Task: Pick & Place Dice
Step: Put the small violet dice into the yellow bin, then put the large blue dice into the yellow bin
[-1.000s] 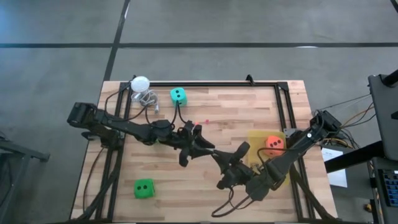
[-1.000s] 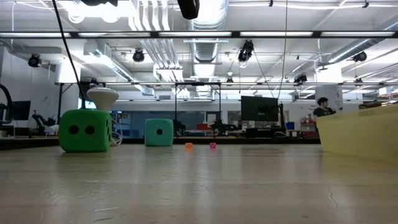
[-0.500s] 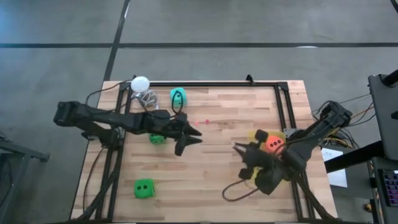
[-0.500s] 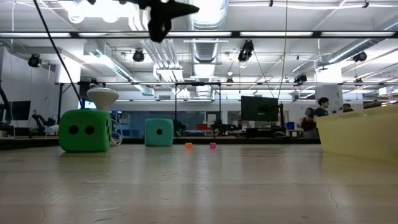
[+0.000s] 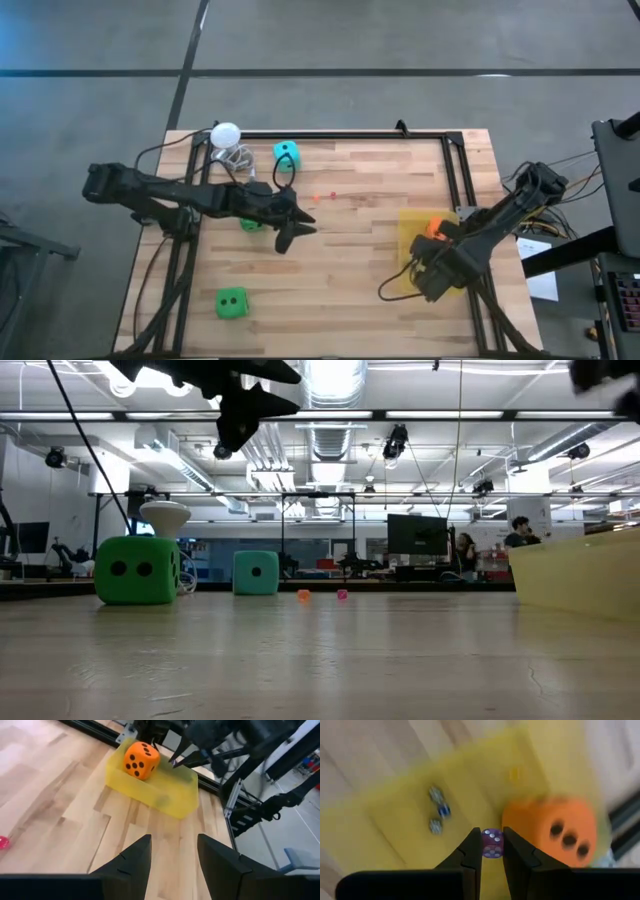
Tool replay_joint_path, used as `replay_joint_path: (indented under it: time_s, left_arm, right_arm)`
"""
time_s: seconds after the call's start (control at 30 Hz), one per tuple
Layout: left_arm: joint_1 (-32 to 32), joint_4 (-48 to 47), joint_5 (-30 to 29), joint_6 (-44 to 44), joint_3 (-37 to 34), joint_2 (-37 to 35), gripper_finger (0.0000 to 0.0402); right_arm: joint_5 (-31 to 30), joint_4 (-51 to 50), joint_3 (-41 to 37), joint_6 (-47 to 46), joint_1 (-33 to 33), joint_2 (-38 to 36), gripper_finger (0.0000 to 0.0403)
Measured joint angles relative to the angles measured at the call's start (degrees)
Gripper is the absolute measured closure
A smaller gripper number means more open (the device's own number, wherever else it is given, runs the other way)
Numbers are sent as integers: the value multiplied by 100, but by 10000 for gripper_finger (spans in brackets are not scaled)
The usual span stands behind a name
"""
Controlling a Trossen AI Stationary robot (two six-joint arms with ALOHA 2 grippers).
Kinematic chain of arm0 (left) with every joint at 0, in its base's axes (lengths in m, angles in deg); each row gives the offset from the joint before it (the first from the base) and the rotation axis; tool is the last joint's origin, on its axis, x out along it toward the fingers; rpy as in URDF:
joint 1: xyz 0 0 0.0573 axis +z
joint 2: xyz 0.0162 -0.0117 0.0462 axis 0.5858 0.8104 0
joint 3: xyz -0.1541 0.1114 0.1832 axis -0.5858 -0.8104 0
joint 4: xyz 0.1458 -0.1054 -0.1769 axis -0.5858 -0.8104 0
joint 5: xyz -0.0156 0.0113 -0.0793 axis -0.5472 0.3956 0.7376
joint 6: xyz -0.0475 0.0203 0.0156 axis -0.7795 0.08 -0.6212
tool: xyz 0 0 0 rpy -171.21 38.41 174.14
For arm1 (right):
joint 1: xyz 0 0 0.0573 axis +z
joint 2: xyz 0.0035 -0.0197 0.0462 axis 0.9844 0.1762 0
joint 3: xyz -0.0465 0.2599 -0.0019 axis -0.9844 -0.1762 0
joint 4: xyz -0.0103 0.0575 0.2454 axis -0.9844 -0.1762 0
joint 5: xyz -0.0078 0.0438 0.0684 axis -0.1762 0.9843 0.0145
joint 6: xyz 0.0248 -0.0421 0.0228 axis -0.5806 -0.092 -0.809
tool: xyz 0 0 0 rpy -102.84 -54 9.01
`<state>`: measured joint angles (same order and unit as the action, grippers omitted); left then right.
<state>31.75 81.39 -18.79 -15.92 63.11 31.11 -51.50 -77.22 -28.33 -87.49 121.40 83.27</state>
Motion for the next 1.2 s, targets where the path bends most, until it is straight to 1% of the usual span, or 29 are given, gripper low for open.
replay_joint_path:
  time_s: [0.1, 0.23, 0.37, 0.63, 0.73, 0.9, 1.03, 1.13, 1.2]
  left_arm:
    - [-3, -17, 11, -3, -38, -16, 238]
    - [-3, -30, 23, -1, -38, -52, 238]
    - [-3, -28, 17, 27, -38, -78, 238]
    - [-3, -56, -2, 30, -38, -92, 238]
    - [-3, -83, -2, 27, -38, -92, 238]
    - [-1, -91, -4, 27, -38, -92, 238]
    - [-1, -86, -22, 26, -38, -92, 238]
    - [-1, -84, -22, 25, -38, -92, 238]
    - [-1, -73, -21, 25, -38, -92, 238]
  right_arm:
    - [483, 36, -411, -290, 162, 0, 359]
    - [764, 467, -808, -427, 181, -26, 359]
    - [817, 997, -1025, -286, 180, -33, 356]
    - [827, 1099, -1082, -365, 185, -35, 349]
    - [830, 1105, -1102, -439, 182, -35, 327]
    - [999, 1105, -1209, -461, 183, -35, 266]
    - [994, 1165, -1227, -467, 181, -36, 223]
    - [994, 1398, -1196, -329, 181, -77, 202]
    - [992, 1217, -1105, -561, 179, -79, 196]
